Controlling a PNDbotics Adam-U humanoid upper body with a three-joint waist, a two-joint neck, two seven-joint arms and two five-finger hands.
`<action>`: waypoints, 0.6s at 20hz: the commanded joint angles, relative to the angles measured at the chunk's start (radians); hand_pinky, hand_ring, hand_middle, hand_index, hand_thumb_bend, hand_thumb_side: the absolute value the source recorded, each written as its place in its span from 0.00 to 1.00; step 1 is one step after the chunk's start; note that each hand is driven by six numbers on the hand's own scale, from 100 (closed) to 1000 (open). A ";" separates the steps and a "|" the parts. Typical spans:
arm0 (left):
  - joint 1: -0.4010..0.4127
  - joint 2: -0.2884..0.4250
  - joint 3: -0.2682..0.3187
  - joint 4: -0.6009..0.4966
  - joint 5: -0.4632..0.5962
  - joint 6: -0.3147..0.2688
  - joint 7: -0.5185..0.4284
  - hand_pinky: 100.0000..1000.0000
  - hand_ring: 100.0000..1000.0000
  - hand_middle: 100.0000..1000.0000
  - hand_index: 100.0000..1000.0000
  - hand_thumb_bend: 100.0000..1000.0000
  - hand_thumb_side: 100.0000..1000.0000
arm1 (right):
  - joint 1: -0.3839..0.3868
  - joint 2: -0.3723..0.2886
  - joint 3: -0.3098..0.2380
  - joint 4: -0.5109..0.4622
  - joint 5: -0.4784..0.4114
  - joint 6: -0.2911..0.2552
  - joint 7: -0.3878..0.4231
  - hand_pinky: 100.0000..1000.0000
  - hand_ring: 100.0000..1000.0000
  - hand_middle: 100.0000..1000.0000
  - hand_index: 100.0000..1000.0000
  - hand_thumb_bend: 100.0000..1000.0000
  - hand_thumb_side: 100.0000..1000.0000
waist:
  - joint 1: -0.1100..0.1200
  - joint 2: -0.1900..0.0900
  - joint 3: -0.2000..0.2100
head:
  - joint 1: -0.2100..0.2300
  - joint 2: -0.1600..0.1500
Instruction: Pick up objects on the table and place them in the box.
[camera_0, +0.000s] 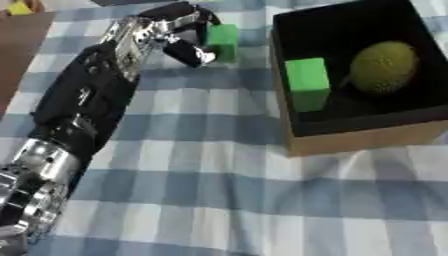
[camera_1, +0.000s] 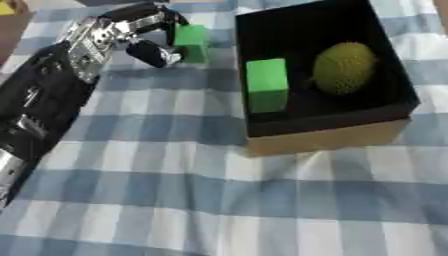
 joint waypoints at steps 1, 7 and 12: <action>-0.014 0.016 0.004 -0.004 0.017 -0.001 -0.006 0.77 0.60 0.34 0.61 0.00 0.30 | 0.000 -0.009 -0.007 -0.010 0.001 0.004 -0.004 0.94 1.00 0.32 0.91 0.00 0.41 | 0.007 -0.023 -0.001 | 0.001 -0.002; -0.025 0.027 0.004 -0.011 0.066 0.002 0.001 0.77 0.58 0.32 0.59 0.00 0.32 | 0.010 -0.018 -0.010 -0.010 0.001 0.010 -0.010 0.94 1.00 0.33 0.91 0.00 0.41 | 0.010 -0.042 0.009 | -0.007 0.013; -0.038 0.036 -0.002 -0.023 0.107 -0.001 -0.009 0.77 0.58 0.32 0.59 0.00 0.28 | 0.019 -0.028 -0.010 -0.010 -0.007 0.011 -0.018 0.94 1.00 0.34 0.90 0.00 0.41 | 0.013 -0.064 0.016 | -0.014 0.025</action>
